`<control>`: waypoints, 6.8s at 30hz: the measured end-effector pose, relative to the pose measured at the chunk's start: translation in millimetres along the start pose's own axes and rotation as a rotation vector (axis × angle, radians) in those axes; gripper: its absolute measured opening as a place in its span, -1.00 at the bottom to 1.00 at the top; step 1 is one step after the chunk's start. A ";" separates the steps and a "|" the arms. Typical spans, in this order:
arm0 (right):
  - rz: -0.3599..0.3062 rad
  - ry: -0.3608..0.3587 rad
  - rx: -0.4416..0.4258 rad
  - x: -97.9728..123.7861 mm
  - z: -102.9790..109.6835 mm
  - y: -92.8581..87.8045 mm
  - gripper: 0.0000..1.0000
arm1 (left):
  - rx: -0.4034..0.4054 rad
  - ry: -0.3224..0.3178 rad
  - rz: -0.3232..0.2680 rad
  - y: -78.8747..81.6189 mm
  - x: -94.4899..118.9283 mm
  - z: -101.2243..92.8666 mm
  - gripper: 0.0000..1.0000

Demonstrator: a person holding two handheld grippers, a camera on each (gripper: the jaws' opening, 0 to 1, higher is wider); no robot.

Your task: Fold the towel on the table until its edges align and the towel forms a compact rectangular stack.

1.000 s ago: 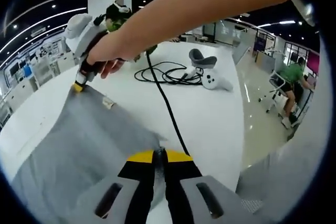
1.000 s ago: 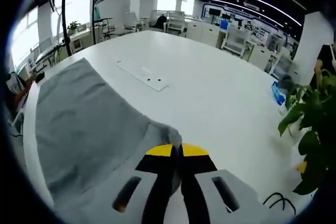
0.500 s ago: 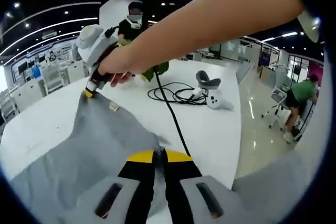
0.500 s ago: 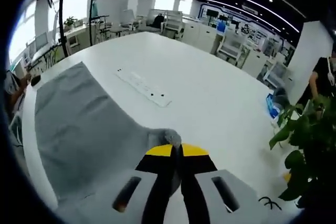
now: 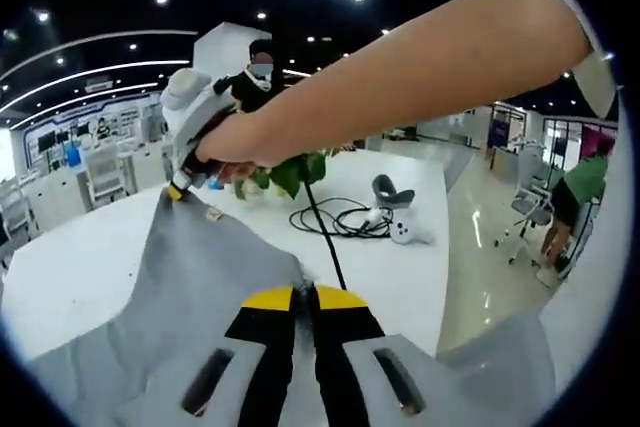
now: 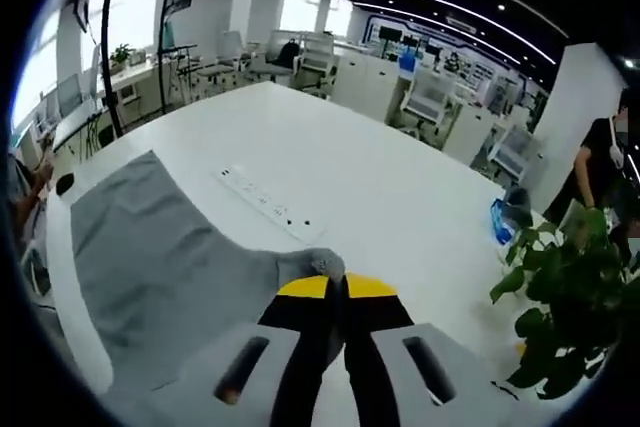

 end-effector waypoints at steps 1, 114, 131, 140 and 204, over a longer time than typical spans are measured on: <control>0.001 -0.002 0.000 1.9 -1.9 1.8 -0.97 | -0.003 -0.006 -0.010 3.8 -0.6 -0.6 -0.90; 0.078 0.323 0.166 -158.6 333.4 73.3 -0.97 | 0.375 0.461 0.066 -182.1 251.8 116.9 -0.90; 0.087 0.366 0.191 -193.8 360.7 64.0 -0.97 | 0.454 0.522 0.130 -220.6 264.2 129.1 -0.90; 0.093 0.377 0.218 -204.0 366.7 59.3 -0.96 | 0.474 0.535 0.178 -243.7 266.1 136.4 -0.90; 0.044 0.465 0.261 -145.3 362.2 42.8 -0.53 | 0.318 0.566 0.391 -289.9 271.3 142.6 -0.66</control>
Point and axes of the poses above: the point that each gripper's makers call its tool centre point, and the gripper's own axes: x roughly backward along the fingers, z roughly to its left, y roughly out of its top, the point moved 10 cm from there along x, roughly backward along the fingers, and after that the axes turned 13 degrees about -x, right-handed, at the moved point
